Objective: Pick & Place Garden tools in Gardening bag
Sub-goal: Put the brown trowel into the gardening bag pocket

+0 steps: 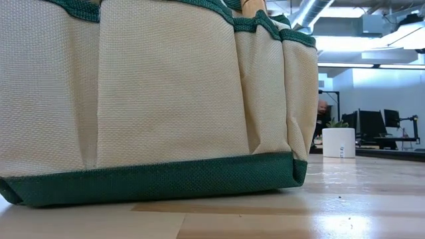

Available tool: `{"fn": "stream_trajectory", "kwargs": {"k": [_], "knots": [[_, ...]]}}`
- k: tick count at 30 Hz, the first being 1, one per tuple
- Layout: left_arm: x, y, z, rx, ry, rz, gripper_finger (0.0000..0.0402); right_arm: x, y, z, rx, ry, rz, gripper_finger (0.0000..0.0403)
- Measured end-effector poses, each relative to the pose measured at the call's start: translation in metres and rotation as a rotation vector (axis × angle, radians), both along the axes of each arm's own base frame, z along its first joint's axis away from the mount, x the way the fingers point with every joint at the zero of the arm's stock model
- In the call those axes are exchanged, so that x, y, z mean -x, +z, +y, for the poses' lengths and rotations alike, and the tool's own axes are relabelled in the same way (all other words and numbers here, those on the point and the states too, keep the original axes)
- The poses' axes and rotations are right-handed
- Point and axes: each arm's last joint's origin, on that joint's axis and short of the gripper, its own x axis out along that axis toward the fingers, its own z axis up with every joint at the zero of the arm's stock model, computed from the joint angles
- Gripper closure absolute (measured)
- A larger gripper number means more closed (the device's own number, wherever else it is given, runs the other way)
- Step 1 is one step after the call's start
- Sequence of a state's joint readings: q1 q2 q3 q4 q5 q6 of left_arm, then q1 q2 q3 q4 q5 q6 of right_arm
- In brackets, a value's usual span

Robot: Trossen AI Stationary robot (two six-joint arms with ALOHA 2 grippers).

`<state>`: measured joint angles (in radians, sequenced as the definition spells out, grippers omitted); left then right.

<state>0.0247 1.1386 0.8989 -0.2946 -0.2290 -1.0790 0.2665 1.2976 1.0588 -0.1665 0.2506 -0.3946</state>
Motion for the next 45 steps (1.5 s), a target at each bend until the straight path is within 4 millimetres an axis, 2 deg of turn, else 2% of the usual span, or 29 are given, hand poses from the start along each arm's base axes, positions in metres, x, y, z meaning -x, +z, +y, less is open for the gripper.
{"fn": "stream_trajectory", "kwargs": {"k": [3, 6, 10, 16, 27, 36, 45], "knots": [[0.007, 0.012, 0.007, 0.068, 0.047, -0.097, 0.0362, -0.003, 0.005, -0.007, 0.166, -0.047, -0.055, 0.0148], [0.009, 0.021, 0.013, 0.141, 0.093, -0.187, 0.0362, -0.004, 0.008, -0.014, 0.262, -0.108, -0.069, 0.0148], [0.007, 0.03, 0.016, 0.231, 0.116, -0.309, 0.0362, -0.006, 0.008, -0.023, 0.286, -0.142, -0.062, 0.0148], [-0.008, 0.035, 0.016, 0.358, 0.098, -0.451, 0.0363, -0.008, 0.012, -0.029, 0.304, -0.165, -0.094, 0.0148], [-0.026, 0.028, 0.019, 0.545, 0.149, -0.533, 0.0363, -0.01, 0.033, -0.034, 0.317, -0.2, -0.179, 0.0148], [-0.045, 0.022, 0.021, 0.698, 0.165, -0.626, 0.0361, -0.011, 0.034, -0.038, 0.324, -0.209, -0.172, 0.0148], [-0.057, 0.019, 0.024, 0.781, 0.156, -0.642, 0.036, -0.011, 0.033, -0.036, 0.304, -0.161, -0.17, 0.0148]]}}
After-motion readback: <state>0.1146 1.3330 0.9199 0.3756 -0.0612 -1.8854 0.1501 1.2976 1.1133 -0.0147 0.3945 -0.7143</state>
